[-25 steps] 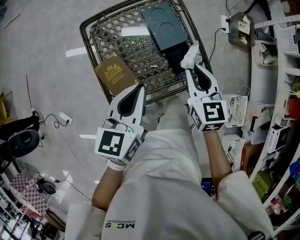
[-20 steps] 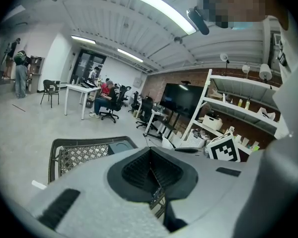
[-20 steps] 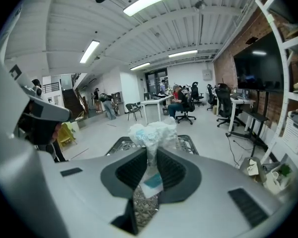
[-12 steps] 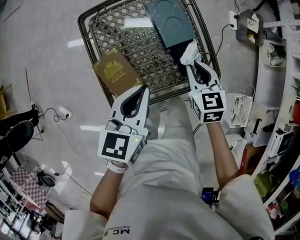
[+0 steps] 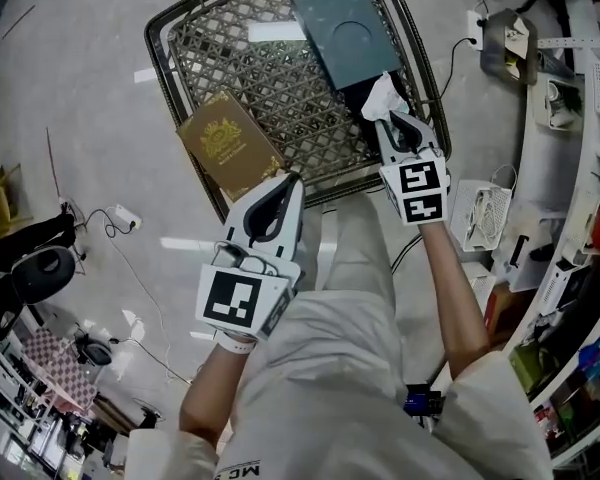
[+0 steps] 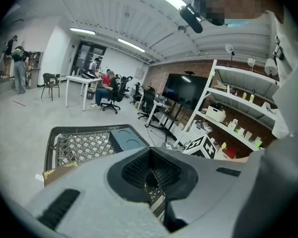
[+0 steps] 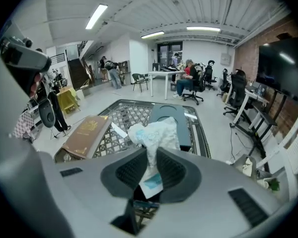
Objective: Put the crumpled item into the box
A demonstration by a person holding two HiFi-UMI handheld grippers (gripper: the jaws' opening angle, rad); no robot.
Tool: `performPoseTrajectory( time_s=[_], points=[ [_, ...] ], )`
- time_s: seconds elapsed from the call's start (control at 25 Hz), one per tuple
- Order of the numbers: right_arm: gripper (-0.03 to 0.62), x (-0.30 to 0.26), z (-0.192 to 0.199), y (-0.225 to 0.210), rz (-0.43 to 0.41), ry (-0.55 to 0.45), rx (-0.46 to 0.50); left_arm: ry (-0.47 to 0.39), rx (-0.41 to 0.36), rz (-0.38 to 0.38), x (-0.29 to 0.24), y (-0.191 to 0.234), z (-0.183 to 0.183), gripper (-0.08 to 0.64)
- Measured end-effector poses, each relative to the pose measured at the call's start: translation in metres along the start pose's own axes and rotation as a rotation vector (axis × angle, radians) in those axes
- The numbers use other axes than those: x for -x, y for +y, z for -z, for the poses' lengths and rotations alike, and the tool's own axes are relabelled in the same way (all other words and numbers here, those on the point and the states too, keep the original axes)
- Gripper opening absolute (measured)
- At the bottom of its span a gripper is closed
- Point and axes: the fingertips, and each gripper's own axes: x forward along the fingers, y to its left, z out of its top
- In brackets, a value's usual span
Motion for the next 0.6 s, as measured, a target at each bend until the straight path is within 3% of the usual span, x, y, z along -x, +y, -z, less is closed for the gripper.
performPoseTrajectory(
  time_s=[0.6],
  points=[
    [0.080,-0.062,0.063,-0.008,-0.054,0.261,0.030,0.058,0.062,-0.040,-0.021,0.019,0.034,0.025]
  ],
)
